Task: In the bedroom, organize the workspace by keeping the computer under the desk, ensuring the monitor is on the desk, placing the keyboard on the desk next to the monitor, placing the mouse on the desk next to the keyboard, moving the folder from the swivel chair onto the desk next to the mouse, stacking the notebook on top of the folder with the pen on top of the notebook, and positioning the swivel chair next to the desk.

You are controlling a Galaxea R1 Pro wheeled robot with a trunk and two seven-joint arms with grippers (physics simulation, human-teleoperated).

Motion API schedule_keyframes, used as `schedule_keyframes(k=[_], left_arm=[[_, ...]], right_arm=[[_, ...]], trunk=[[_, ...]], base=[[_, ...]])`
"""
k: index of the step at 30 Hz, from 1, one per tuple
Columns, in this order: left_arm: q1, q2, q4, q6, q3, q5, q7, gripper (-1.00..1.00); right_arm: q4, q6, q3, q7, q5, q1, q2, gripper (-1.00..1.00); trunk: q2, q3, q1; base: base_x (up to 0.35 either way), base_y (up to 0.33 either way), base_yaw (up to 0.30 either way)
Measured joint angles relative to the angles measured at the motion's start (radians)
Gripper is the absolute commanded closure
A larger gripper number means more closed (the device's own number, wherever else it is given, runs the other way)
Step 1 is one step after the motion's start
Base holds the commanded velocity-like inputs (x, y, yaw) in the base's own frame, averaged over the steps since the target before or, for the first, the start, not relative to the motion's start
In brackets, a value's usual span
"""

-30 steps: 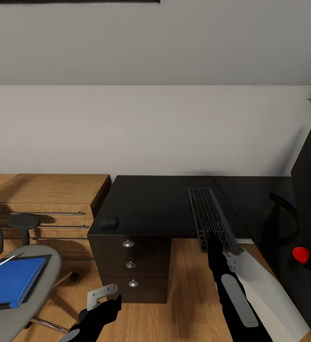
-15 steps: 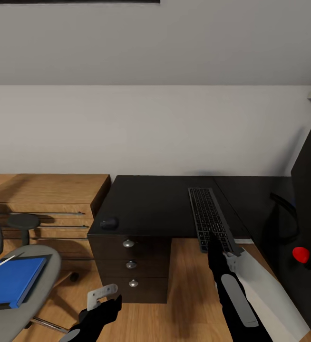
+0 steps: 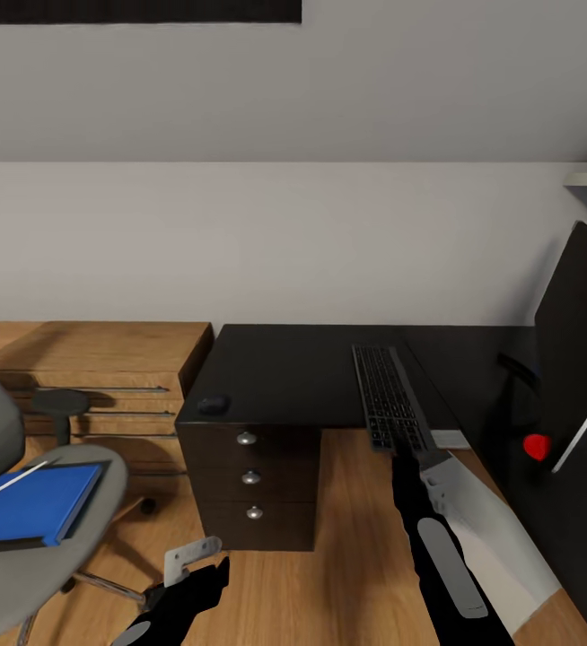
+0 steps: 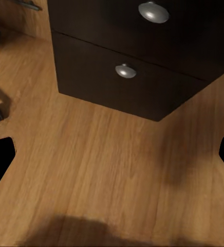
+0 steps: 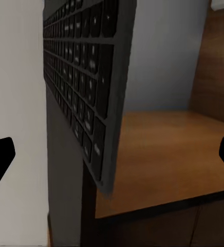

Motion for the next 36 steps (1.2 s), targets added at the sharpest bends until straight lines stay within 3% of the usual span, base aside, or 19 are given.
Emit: schedule_keyframes(k=[15,27,36], left_arm=[[0.000,0.001,0.000,0.000,0.004,-0.001,0.001,-1.00],[0.000,0.001,0.000,0.000,0.073,-0.001,0.000,-1.00],[0.000,0.001,0.000,0.000,0.091,-0.001,-0.001,-1.00]], right_arm=[[0.019,0.000,0.000,0.000,0.000,0.000,0.000,-1.00],[0.047,-0.001,0.009,0.001,-0.001,0.000,0.004,-1.00],[0.050,-0.001,0.013,0.002,0.000,0.000,0.006,-1.00]], trunk=[[0.000,0.000,0.000],[0.000,0.000,-0.001],[0.000,0.000,-0.001]], base=[[-0.289,0.000,0.000],[-0.039,0.000,0.000],[-0.002,0.000,0.000]])
